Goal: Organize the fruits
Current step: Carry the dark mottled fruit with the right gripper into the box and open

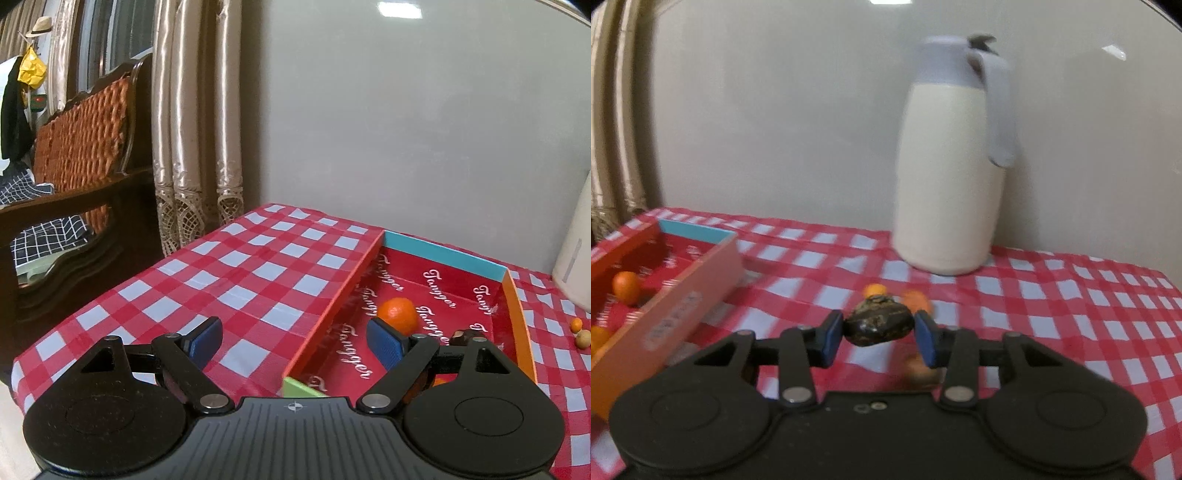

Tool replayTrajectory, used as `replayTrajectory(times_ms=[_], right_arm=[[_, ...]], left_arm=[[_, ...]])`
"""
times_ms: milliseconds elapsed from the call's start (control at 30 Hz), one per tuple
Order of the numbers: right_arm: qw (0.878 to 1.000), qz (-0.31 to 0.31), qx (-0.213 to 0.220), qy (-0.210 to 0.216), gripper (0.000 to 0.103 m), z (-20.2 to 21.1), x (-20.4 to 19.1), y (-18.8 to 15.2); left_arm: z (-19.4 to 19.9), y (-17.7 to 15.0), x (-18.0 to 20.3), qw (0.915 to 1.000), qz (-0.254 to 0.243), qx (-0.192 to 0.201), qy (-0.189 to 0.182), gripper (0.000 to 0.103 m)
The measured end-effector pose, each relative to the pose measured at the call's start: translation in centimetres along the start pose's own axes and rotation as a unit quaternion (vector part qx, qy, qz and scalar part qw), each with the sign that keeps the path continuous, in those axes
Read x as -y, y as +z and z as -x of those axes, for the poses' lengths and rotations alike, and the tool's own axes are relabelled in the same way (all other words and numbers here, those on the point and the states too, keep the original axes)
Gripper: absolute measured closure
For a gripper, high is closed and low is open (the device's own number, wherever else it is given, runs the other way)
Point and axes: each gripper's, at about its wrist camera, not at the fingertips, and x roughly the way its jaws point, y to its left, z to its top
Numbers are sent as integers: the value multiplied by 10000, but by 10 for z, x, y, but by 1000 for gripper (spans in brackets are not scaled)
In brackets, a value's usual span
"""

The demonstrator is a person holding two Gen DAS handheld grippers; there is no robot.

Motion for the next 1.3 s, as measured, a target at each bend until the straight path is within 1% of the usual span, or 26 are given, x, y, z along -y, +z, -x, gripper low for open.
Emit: replayTrajectory(times_ms=[200, 467, 800, 1067, 1300], right_arm=[[9989, 59, 79, 464, 62, 21, -37, -7], [9962, 204, 37, 843, 62, 35, -77, -14], [9939, 357, 113, 1037, 62, 41, -101, -13], [9910, 473, 210, 1234, 62, 35, -116, -5], [9875, 593, 291, 1430, 62, 28, -132, 1]], left_arm=[[2, -2, -16, 9999, 26, -42, 89, 18], [2, -5, -38, 9997, 118, -84, 180, 18], [3, -4, -52, 9995, 261, -32, 157, 18], [4, -1, -56, 9993, 316, 64, 176, 18], [1, 0, -65, 9990, 386, 56, 229, 18]])
